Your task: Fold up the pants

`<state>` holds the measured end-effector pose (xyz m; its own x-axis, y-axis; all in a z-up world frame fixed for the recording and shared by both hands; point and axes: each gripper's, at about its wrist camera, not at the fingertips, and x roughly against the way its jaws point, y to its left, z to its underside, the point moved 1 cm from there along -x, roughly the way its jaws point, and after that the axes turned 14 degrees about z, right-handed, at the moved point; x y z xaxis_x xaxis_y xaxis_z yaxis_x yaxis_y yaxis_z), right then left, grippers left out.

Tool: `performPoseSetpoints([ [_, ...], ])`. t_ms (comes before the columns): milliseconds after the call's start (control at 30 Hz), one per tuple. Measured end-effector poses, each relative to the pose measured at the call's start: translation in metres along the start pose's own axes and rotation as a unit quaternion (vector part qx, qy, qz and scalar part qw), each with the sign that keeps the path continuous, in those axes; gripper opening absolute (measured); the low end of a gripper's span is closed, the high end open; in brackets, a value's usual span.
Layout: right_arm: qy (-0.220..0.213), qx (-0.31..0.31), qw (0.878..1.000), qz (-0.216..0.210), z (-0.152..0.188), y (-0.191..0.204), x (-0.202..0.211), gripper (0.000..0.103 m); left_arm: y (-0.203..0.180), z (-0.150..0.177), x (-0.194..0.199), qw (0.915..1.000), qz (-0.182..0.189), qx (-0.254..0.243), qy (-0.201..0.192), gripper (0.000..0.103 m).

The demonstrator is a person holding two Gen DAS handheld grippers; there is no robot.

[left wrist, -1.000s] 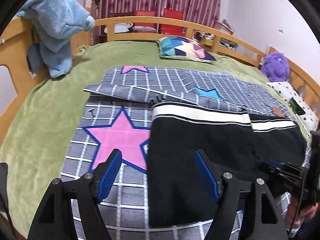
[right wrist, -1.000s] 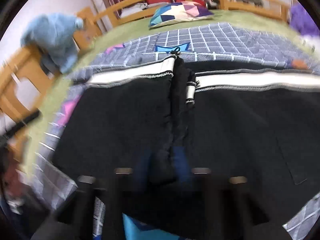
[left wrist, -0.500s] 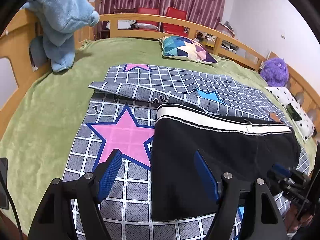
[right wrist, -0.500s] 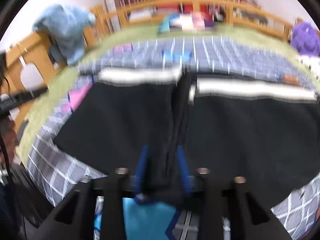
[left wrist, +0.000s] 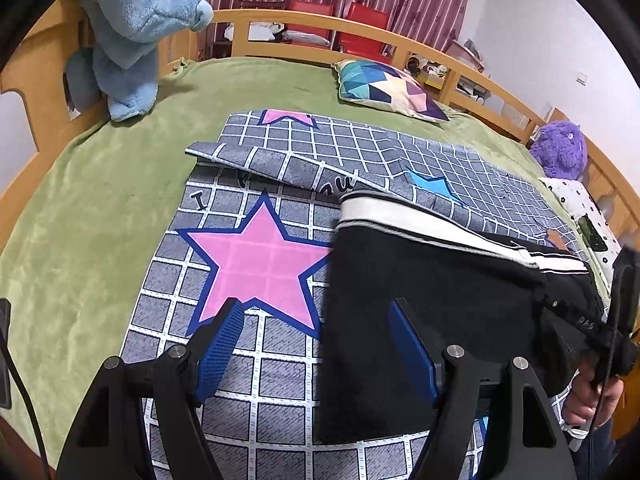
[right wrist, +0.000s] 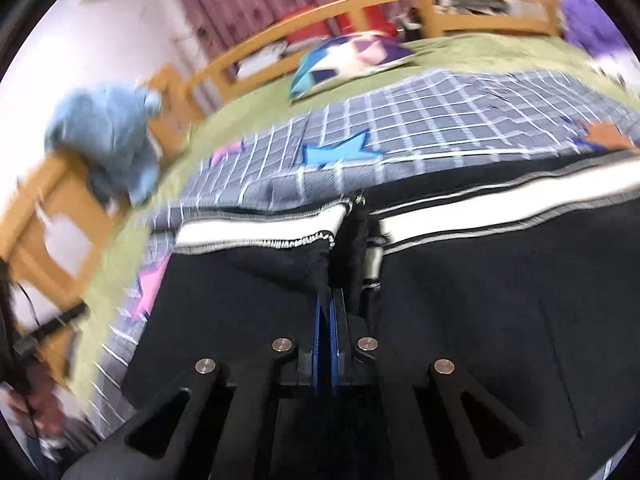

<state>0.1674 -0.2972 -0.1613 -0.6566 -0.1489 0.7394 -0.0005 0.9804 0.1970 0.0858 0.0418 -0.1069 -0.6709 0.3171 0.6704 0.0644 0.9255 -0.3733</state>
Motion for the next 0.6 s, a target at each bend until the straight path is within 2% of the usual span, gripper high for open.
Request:
performPoseSetpoints([
  [133,0.076,0.025,0.996,0.05,0.016,0.003,-0.037,0.008,-0.002,0.003,-0.003,1.0,0.005,-0.003,0.008,0.073],
  [167,0.073,0.03,0.995,0.06,0.018,0.006,-0.038,0.012,-0.003,0.003,-0.003,1.0,0.003,-0.003,0.007,0.073],
  [233,0.055,0.025,0.997,0.047,0.018,0.009,-0.023,0.02,-0.002,0.003,-0.003,1.0,0.001,-0.004,0.005,0.073],
  [300,0.038,0.008,0.999,0.019,0.021,0.006,-0.008,0.055,-0.001,0.004,-0.004,1.0,-0.003,-0.002,0.005,0.073],
  [333,0.031,0.007,0.999,0.017,0.024,0.005,-0.005,0.06,-0.001,0.004,-0.005,1.0,-0.004,0.0,0.007,0.073],
  [367,0.033,0.009,0.999,0.026,0.027,0.004,-0.005,0.061,0.0,0.004,-0.006,1.0,-0.004,0.001,0.009,0.073],
  [500,0.088,0.001,0.994,0.061,0.036,0.002,-0.04,0.057,-0.002,0.006,-0.009,0.9999,-0.008,-0.004,0.012,0.073],
  [533,0.068,0.001,0.995,0.07,0.036,0.005,-0.04,0.048,-0.003,0.007,-0.01,0.9999,-0.009,-0.007,0.012,0.073],
  [567,0.064,0.012,0.996,0.068,0.035,0.01,-0.04,0.015,-0.004,0.008,-0.01,0.9998,-0.01,-0.008,0.012,0.073],
  [600,0.069,0.025,0.996,0.05,0.034,0.016,-0.04,0.014,-0.005,0.008,-0.01,0.9999,-0.008,-0.011,0.011,0.073],
])
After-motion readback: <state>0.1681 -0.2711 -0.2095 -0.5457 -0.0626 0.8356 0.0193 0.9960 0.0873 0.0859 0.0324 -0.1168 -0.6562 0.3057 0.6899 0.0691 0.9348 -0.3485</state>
